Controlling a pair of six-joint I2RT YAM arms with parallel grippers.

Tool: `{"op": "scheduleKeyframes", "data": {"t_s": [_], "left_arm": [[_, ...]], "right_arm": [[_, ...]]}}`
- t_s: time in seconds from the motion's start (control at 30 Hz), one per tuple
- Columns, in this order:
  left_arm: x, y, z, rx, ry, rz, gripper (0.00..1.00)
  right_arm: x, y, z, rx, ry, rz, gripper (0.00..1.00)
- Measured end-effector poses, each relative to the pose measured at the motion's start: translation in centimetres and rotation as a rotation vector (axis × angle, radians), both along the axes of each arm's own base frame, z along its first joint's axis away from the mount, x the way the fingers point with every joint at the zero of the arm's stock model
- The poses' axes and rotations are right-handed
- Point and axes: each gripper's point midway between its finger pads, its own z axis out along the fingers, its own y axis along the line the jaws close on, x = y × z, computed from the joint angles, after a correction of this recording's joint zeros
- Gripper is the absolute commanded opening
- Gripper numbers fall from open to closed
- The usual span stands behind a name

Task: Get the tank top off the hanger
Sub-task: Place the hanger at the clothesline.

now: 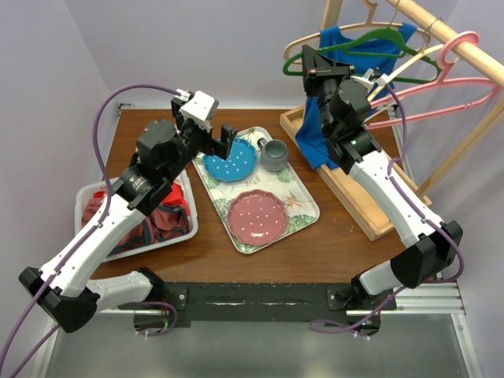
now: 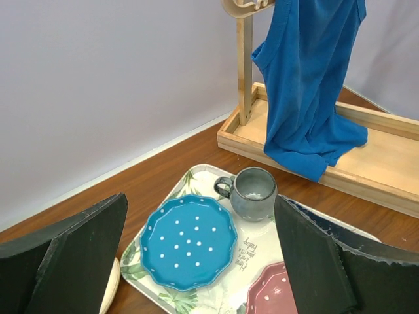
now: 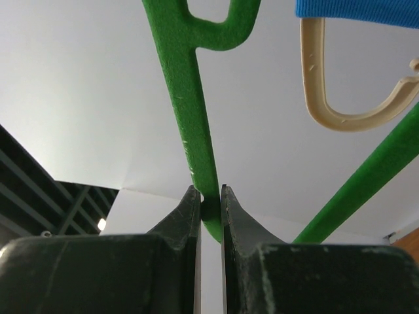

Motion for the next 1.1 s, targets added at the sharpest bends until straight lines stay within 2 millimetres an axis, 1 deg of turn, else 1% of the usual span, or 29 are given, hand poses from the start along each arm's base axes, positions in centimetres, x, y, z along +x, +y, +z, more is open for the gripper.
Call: {"op": "scheduleKeyframes", "data": {"t_s": [0.17, 0.37, 0.47, 0.67, 0.8, 0.97, 1.1], "left_arm": [[-0.2, 0.1, 0.2, -0.003, -0.005, 0.001, 1.0], [-0.3, 0.3, 0.4, -0.006, -0.01, 0.007, 1.0], [-0.2, 0.3, 0.1, -0.002, -0.005, 0.008, 1.0], [-0.2, 0.3, -0.3, 0.003, 0.0, 0.008, 1.0], [-0.2, 0.4, -0.3, 0.004, 0.0, 0.011, 1.0], [-0.1, 0.4, -0.3, 0.004, 0.001, 0.011, 1.0], [-0.1, 0.3, -0.6, 0.006, 0.003, 0.011, 1.0]], "right_arm": [[0.6, -0.5, -0.1, 0.018, 0.0, 0.013, 0.0], [1.2, 0.8, -0.6, 0.006, -0.014, 0.072, 0.0], [1.2, 1.1, -0.5, 0.007, -0.023, 0.083, 0.0], [0.5, 1.7, 1.0, 0.016, -0.087, 0.125, 0.0], [-0.2, 1.9, 1.4, -0.003, -0.101, 0.132, 0.0], [-1.4, 2.1, 2.3, -0.027, -0.121, 0.135, 0.0], [-1.8, 1.8, 2.3, -0.069, -0.12, 0.124, 0.0]]}}
